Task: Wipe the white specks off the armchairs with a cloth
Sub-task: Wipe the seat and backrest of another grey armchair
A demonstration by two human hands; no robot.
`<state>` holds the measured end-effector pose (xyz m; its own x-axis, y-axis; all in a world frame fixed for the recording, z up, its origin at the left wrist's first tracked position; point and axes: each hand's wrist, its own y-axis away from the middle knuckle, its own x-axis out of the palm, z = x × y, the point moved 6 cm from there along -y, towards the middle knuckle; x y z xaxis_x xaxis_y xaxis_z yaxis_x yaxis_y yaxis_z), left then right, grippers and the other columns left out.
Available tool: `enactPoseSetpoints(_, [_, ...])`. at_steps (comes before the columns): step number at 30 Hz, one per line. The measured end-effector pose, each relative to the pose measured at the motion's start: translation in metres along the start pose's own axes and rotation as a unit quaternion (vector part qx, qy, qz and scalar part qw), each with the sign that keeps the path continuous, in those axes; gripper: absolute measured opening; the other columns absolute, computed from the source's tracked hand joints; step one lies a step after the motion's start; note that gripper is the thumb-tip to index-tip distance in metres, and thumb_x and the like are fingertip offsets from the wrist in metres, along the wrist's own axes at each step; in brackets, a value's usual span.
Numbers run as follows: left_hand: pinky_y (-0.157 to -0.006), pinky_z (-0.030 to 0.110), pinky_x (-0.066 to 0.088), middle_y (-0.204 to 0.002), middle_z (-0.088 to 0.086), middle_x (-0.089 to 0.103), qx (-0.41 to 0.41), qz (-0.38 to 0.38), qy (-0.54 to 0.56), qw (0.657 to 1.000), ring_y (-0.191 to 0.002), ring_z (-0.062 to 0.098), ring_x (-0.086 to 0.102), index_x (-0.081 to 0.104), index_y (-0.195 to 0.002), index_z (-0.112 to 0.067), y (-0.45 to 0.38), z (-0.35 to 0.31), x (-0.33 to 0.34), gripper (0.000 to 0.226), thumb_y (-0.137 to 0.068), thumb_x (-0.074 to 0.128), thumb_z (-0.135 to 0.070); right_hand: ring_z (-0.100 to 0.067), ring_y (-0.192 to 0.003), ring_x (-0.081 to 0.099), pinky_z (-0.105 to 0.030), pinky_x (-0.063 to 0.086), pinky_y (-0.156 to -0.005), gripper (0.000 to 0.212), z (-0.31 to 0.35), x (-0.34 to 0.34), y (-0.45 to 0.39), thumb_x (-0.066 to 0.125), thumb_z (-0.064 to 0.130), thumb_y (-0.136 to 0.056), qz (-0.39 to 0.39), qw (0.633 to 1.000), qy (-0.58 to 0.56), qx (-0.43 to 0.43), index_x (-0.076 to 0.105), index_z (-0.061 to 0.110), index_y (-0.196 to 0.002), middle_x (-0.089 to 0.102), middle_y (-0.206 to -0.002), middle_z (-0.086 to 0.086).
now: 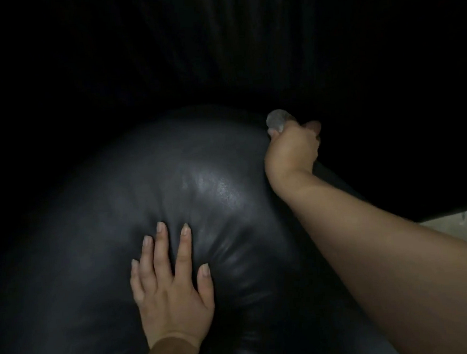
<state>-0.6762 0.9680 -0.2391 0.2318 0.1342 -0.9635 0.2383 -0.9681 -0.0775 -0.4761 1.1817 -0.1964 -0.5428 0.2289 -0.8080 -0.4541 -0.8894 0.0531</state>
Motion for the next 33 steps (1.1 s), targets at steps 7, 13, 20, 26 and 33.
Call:
enactPoseSetpoints(7, [-0.117, 0.045, 0.004, -0.159, 0.009, 0.019, 0.001, -0.005, -0.001, 1.0, -0.144, 0.032, 0.02, 0.026, -0.15, -0.026, -0.001, 0.001, 0.001, 0.062, -0.09, 0.032, -0.044, -0.038, -0.118, 0.043, -0.042, 0.039, -0.096, 0.037, 0.033, 0.019, -0.009, 0.049, 0.022, -0.092, 0.062, 0.992, 0.048, -0.094, 0.055, 0.015, -0.128, 0.041, -0.133, -0.022])
enactPoseSetpoints(13, [-0.116, 0.046, 0.006, -0.158, 0.009, 0.021, 0.0, -0.005, -0.001, 1.0, -0.143, 0.032, 0.021, 0.029, -0.148, -0.025, -0.001, 0.001, -0.002, 0.062, -0.089, 0.033, -0.043, -0.006, -0.093, 0.042, -0.032, 0.043, -0.082, 0.018, 0.048, 0.018, 0.051, 0.059, 0.032, -0.091, 0.167, 0.933, -0.017, -0.318, 0.054, 0.042, -0.105, 0.037, -0.102, 0.007])
enactPoseSetpoints(20, [-0.117, 0.044, 0.003, -0.159, 0.009, 0.02, -0.001, -0.005, -0.005, 1.0, -0.145, 0.031, 0.019, 0.028, -0.149, -0.025, 0.0, 0.002, -0.001, 0.062, -0.091, 0.032, -0.044, -0.025, -0.098, 0.055, -0.042, 0.046, -0.083, 0.022, 0.005, -0.014, 0.021, 0.056, 0.038, -0.089, 0.028, 0.953, 0.103, -0.282, 0.061, 0.027, -0.108, 0.056, -0.107, -0.007])
enactPoseSetpoints(26, [-0.117, 0.044, 0.005, -0.159, 0.008, 0.022, -0.001, -0.016, 0.0, 1.0, -0.144, 0.032, 0.022, 0.029, -0.149, -0.025, 0.0, 0.001, 0.0, 0.063, -0.088, 0.034, -0.043, -0.029, -0.097, 0.055, -0.045, 0.045, -0.087, 0.026, 0.037, 0.014, 0.041, 0.053, 0.043, -0.09, 0.029, 0.979, 0.043, -0.197, 0.052, 0.017, -0.096, 0.056, -0.104, -0.008])
enactPoseSetpoints(33, [-0.117, 0.045, 0.006, -0.158, 0.009, 0.022, 0.001, -0.02, 0.003, 1.0, -0.143, 0.033, 0.022, 0.029, -0.148, -0.025, -0.001, 0.001, -0.001, 0.063, -0.088, 0.034, -0.043, 0.003, -0.079, 0.057, -0.008, 0.043, -0.069, 0.026, -0.002, -0.016, 0.109, 0.065, 0.018, -0.089, 0.146, 0.964, -0.163, -0.149, 0.06, 0.014, -0.114, 0.058, -0.083, 0.02])
